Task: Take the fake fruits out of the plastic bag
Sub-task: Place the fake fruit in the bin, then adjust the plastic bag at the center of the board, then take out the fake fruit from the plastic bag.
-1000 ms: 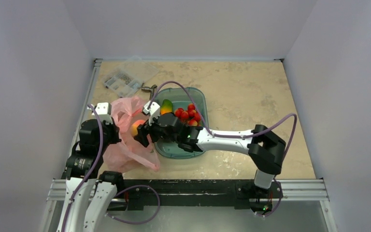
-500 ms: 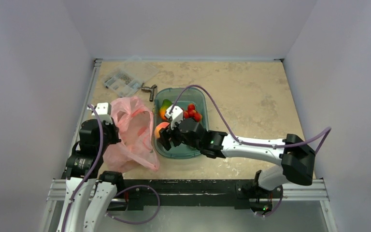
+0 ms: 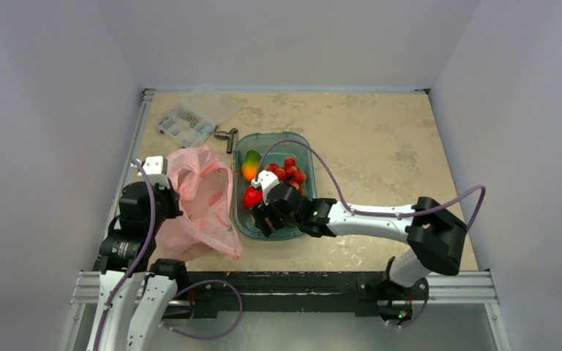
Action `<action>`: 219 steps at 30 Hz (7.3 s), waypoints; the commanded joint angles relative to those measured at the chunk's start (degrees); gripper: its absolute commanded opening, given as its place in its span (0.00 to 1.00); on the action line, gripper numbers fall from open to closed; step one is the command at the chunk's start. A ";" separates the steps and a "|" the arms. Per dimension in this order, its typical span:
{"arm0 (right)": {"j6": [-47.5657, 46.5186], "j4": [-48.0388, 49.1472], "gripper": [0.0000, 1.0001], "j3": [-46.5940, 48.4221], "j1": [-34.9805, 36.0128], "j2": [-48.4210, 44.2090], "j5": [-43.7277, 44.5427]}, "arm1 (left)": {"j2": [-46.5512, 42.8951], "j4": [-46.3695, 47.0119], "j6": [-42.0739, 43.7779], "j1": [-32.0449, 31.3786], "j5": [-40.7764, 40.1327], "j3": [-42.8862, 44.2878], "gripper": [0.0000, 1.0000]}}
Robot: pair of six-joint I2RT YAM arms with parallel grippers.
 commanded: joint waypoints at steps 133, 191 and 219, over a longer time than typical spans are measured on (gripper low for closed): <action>9.67 14.59 0.99 37.51 -1.27 32.44 -21.07 | 7.67 -11.60 -14.15 -0.16 -6.77 12.49 0.89; 12.90 14.01 0.96 40.13 -2.81 36.98 -7.58 | 4.42 -18.72 -18.28 -0.07 9.22 8.35 0.00; -10.76 13.06 0.99 52.73 4.67 47.00 -5.70 | 2.18 -24.35 -16.18 -0.09 15.16 7.36 0.00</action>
